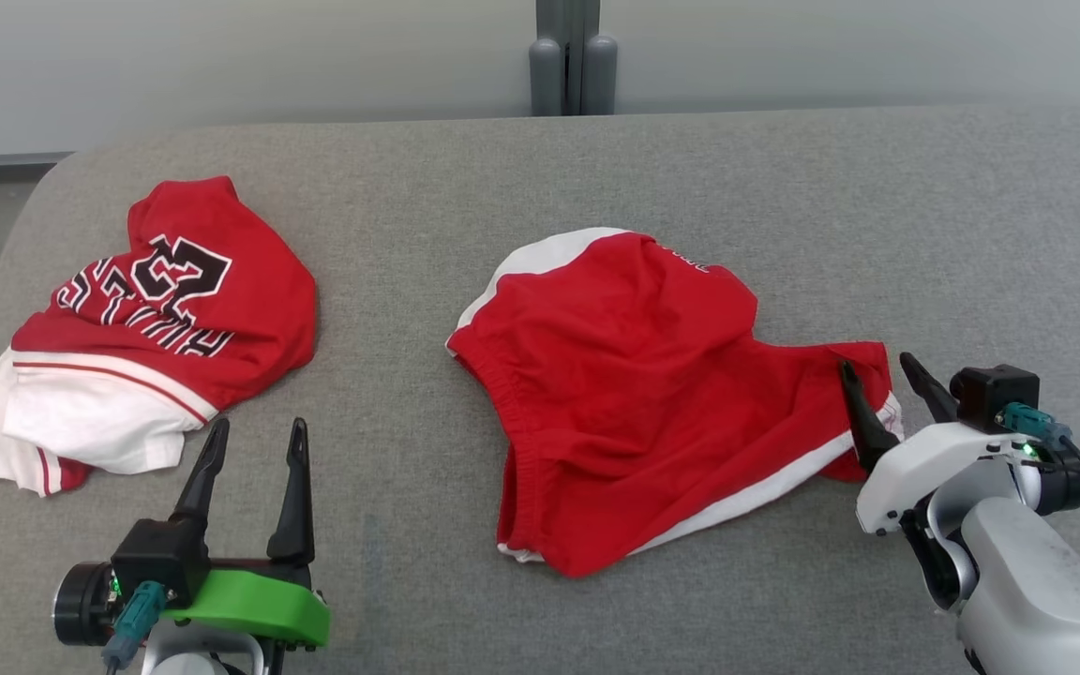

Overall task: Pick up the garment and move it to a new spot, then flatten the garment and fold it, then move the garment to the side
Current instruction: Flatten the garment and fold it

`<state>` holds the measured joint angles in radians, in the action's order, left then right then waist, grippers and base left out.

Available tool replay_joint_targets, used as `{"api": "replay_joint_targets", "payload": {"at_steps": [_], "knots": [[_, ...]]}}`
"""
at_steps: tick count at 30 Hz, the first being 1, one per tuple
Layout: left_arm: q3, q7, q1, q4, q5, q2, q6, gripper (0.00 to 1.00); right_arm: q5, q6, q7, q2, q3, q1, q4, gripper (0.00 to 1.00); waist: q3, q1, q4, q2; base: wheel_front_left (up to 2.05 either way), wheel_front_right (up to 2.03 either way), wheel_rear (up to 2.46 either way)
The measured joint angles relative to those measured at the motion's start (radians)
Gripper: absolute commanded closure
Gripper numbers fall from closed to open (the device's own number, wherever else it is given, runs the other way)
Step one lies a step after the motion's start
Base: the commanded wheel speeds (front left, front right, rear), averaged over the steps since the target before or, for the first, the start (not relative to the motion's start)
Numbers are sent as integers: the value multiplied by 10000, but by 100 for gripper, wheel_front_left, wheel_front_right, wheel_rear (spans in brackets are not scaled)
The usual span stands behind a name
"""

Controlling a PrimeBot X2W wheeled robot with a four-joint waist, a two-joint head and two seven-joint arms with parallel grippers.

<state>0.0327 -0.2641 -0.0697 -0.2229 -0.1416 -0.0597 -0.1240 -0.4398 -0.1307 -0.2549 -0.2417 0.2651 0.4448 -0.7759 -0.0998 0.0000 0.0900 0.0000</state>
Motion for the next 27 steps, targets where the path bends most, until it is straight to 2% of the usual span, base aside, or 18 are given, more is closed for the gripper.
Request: {"api": "replay_joint_targets", "payload": {"at_steps": [8, 16, 27], "knots": [[-249, 0, 244, 117, 33, -58, 10, 0, 293, 0, -77, -174, -848, -1446, 2382, 0, 354, 0, -383, 0, 0, 0, 0], [-368, 0, 497, 196, 50, -111, 19, 0, 1016, 0, -77, 153, -1726, -3052, 4541, 0, 645, 0, -618, 0, 0, 0, 0], [-514, 0, 937, 311, 113, -171, 75, 0, 1716, 0, -79, 648, -2105, -4593, 6136, 0, 1020, 0, -641, 0, 0, 0, 0]]}}
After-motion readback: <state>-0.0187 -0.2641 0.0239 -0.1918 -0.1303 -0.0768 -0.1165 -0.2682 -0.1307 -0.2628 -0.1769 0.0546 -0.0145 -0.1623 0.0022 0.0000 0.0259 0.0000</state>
